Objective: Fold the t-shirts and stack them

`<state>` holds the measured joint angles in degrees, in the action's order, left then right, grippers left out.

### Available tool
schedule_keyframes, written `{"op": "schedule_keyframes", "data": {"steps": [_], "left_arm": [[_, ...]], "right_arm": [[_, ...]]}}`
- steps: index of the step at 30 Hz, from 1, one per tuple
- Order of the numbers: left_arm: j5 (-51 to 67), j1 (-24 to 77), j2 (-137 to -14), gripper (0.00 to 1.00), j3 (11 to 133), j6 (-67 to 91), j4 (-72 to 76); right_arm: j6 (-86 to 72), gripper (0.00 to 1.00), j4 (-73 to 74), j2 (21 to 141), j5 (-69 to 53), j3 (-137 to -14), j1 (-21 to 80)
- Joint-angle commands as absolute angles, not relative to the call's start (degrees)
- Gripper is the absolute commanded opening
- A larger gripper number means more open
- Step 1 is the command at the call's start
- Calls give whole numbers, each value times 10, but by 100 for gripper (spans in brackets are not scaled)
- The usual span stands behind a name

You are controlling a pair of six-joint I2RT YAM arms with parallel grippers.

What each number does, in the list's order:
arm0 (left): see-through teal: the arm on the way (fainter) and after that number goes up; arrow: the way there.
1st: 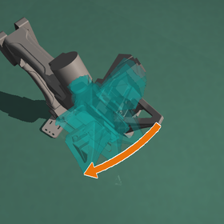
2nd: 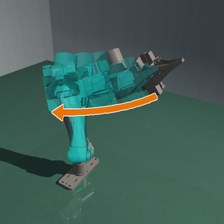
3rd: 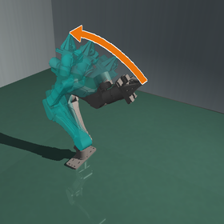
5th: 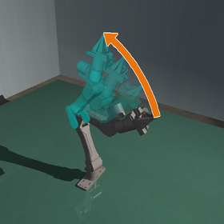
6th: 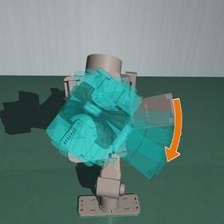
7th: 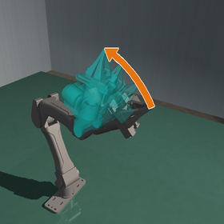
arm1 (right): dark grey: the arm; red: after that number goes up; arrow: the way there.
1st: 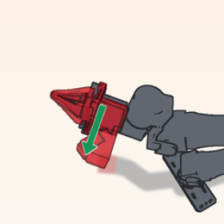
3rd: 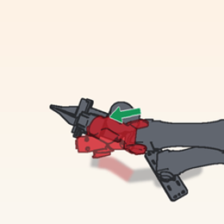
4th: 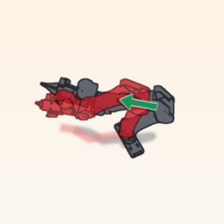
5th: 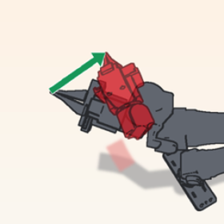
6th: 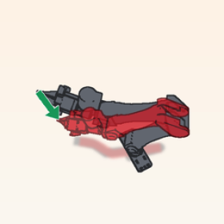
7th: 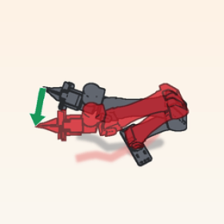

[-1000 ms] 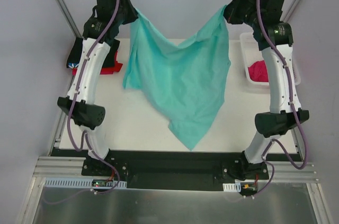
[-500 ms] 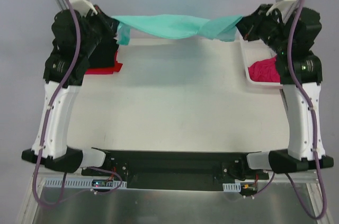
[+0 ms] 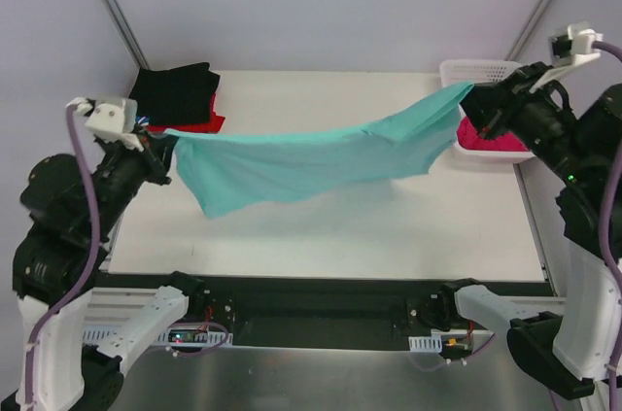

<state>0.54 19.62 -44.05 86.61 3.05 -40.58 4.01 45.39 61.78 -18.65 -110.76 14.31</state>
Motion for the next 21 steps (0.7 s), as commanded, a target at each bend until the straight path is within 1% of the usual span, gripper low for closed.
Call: {"op": "schedule_keyframes", "data": {"steps": [1,3,5,6,9,13,18,21], "left_arm": [[-124,199,-406,0,901,-26,-419],[-215,199,-421,0,923,-25,-437],[-262,199,-438,0,919,-44,-428],[-293,199,-439,0,898,-80,-382],[-334,213,-455,0,886,-132,-312],[-281,213,-469,0,879,-170,-228],[-287,215,-516,0,932,-207,-219],[-280,216,-530,0,952,-203,-216]], "right_arm": [[47,1,505,620,-155,-1168,146],[39,1,498,624,-159,-1162,145],[38,1,486,624,-159,-1151,146],[40,0,486,626,-156,-1150,146],[57,1,499,642,-149,-1165,145],[72,1,506,657,-140,-1179,145],[79,1,512,684,-146,-1215,130],[77,1,519,712,-159,-1259,118]]}}
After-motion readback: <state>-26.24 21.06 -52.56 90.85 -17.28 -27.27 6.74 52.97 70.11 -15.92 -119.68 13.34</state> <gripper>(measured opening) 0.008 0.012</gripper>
